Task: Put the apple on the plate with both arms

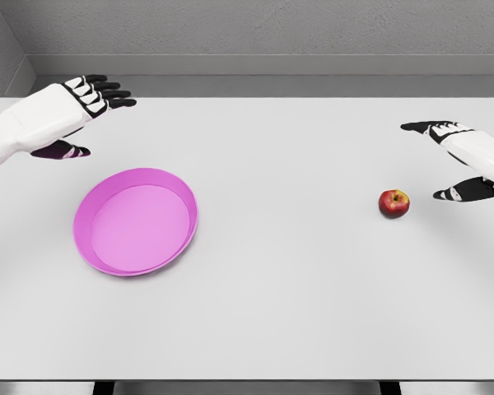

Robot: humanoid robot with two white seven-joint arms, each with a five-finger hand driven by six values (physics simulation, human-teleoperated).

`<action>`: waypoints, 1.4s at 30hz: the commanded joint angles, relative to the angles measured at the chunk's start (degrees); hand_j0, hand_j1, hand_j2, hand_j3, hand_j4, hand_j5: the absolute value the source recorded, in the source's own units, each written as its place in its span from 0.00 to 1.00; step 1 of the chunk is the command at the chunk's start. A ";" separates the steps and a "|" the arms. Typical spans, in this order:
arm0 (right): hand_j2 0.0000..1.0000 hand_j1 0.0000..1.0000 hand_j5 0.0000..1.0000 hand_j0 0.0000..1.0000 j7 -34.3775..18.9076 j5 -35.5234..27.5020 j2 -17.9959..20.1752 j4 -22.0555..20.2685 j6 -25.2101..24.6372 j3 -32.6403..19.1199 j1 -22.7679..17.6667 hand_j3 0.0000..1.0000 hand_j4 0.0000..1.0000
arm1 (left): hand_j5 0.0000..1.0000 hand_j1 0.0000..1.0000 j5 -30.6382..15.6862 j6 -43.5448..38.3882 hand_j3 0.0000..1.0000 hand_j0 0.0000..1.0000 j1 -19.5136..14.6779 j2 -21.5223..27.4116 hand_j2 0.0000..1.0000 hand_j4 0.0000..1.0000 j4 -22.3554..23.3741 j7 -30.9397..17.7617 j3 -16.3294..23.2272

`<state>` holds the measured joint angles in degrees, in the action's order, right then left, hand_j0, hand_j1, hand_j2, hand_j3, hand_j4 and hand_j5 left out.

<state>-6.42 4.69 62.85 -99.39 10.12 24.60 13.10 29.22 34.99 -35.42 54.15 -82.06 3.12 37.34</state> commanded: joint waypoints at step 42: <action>1.00 1.00 1.00 1.00 -23.99 0.59 -9.15 9.48 -19.79 22.16 22.59 1.00 1.00 | 1.00 1.00 -0.04 0.01 1.00 1.00 -0.18 -0.01 1.00 1.00 0.41 0.04 -0.25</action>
<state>-30.40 5.30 53.98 -89.96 -9.66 46.23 36.12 29.55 34.98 -35.60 54.08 -81.68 3.12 37.15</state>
